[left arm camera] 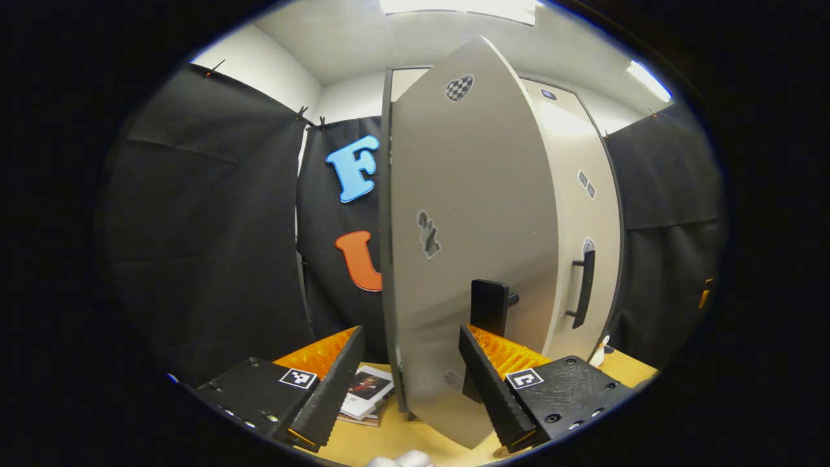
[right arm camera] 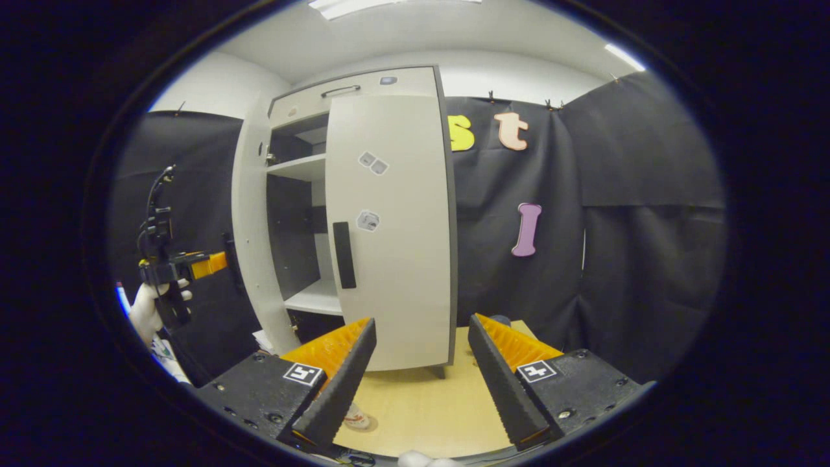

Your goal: Grasp the bottle in the cabinet with the left hand and place it on the coaster, then close the right door with the right hand and the left door with the left hand.

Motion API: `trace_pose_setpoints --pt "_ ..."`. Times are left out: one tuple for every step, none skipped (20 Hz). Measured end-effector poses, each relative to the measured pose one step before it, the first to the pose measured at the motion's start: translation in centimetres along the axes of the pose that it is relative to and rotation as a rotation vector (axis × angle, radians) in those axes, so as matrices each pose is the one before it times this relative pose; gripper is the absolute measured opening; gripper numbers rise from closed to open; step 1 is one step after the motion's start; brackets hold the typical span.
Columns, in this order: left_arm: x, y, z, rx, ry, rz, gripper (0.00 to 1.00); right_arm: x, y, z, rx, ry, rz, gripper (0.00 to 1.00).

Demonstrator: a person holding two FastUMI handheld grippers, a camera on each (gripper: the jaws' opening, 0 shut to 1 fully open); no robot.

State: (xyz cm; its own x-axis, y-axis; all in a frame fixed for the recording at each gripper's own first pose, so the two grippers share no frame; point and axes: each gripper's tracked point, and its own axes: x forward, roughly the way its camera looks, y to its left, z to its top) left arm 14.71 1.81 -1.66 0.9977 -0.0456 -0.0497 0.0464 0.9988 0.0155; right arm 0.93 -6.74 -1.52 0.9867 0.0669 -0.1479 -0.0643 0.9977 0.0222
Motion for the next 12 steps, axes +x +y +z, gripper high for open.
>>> trace_pose_setpoints --pt "0.334 -0.556 0.057 -0.00181 -0.00378 0.00385 0.89 0.032 -0.237 0.073 0.00299 0.00260 0.00153 0.94" --pt "0.123 -0.441 0.300 -0.00411 -0.00471 0.00116 0.97 0.056 -0.270 0.160 0.00230 -0.00074 -0.00037 0.94" --pt "0.129 -0.391 0.070 -0.00381 -0.00454 -0.00081 0.97 -0.119 -0.245 0.094 -0.00037 -0.00208 -0.00329 0.94" --pt "0.070 -0.305 -0.013 -0.00078 -0.00008 -0.00089 0.96 -0.090 -0.287 0.085 -0.00291 -0.00282 -0.00470 0.94" --pt "0.079 -0.038 -0.018 0.00189 0.00016 0.00108 0.96 -0.069 -0.187 0.081 -0.00247 -0.00531 -0.00316 0.94" --pt "-0.032 0.109 -0.011 0.00589 0.00207 0.00517 0.96 0.006 -0.151 0.135 -0.00219 -0.00248 -0.00342 0.94" --pt "-0.162 0.130 -0.004 0.00571 0.00309 0.00573 0.96 0.118 -0.033 -0.088 -0.00111 0.00064 0.00033 0.94" --pt "0.032 -0.100 -0.065 0.00300 0.00185 0.00206 0.96 0.132 0.078 -0.002 0.00089 0.00163 0.00098 0.94" --pt "-0.016 0.055 -0.024 -0.00084 0.00298 0.00171 0.96 0.086 0.105 -0.064 0.00127 0.00096 0.00175 0.94" --pt "-0.037 0.078 -0.097 -0.00020 0.00492 0.00185 0.96 0.193 0.208 0.028 0.00029 0.00060 0.00296 0.94" --pt "-0.154 0.019 -0.011 0.00146 0.00060 0.00174 0.96 0.062 0.245 -0.114 -0.00015 0.00087 0.00326 0.94" --pt "-0.137 0.089 0.044 -0.00024 0.00348 0.00353 0.96 0.135 0.355 0.095 0.00002 -0.00224 0.00408 0.94"
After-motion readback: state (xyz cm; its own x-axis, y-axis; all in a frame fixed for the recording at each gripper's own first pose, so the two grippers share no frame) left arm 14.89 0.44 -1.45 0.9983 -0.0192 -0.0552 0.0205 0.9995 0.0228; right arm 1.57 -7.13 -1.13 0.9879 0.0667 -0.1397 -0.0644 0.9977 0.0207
